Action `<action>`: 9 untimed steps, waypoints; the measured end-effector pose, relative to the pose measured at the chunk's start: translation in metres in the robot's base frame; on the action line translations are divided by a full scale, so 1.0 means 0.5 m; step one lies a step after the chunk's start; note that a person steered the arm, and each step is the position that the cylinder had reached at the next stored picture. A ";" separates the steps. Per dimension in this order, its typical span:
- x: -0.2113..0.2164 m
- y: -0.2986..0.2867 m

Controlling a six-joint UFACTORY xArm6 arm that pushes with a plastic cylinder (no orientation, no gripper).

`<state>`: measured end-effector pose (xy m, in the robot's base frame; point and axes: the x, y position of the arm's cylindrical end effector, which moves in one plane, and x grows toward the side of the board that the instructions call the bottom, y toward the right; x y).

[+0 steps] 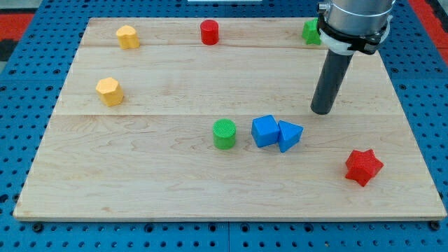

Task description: Move the blue triangle to the center of the board

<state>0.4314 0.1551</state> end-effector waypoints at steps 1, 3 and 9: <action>-0.022 0.001; -0.041 0.001; 0.039 0.023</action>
<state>0.4511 0.1666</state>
